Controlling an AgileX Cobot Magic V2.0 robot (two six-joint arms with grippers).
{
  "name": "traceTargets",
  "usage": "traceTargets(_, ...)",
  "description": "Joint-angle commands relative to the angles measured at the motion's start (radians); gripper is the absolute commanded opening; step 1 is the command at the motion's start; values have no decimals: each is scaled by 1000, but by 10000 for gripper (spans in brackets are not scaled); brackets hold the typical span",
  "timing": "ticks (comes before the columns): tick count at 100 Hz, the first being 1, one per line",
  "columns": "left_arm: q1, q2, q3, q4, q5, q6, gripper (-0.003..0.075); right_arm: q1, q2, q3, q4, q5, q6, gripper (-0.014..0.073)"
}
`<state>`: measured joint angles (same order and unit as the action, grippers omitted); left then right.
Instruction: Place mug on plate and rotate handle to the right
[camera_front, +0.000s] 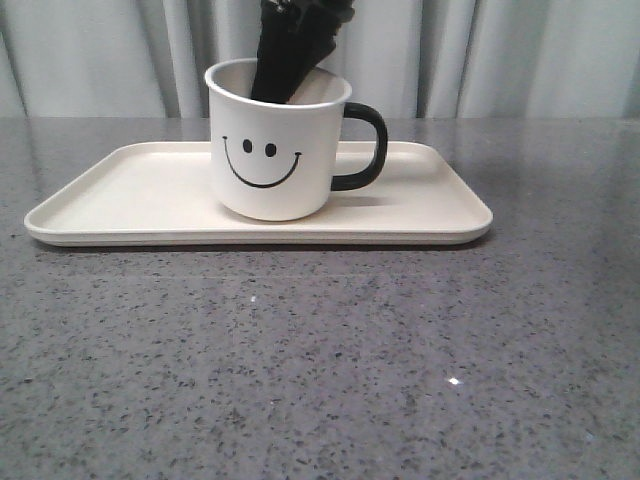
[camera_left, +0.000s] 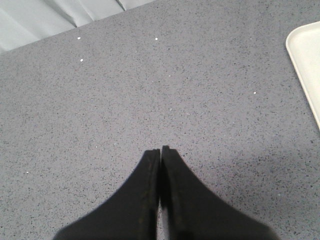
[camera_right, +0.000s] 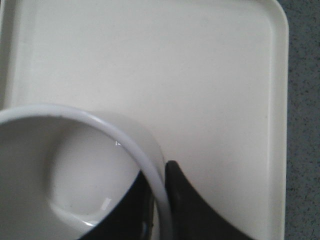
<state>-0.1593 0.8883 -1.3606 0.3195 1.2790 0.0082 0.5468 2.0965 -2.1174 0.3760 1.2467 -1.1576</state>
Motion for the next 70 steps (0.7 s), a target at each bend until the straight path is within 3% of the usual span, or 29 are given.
traceTargets(1, 2, -5, -21, 13, -42, -8, -20, 0, -61, -25, 25, 83, -7, -97)
traceTargets(23, 2, -5, -21, 13, -42, -8, -20, 0, -61, -25, 25, 79, -6, 43)
traceTargets(70, 2, -5, -21, 13, -42, -8, -20, 0, -61, -25, 25, 73, -6, 48)
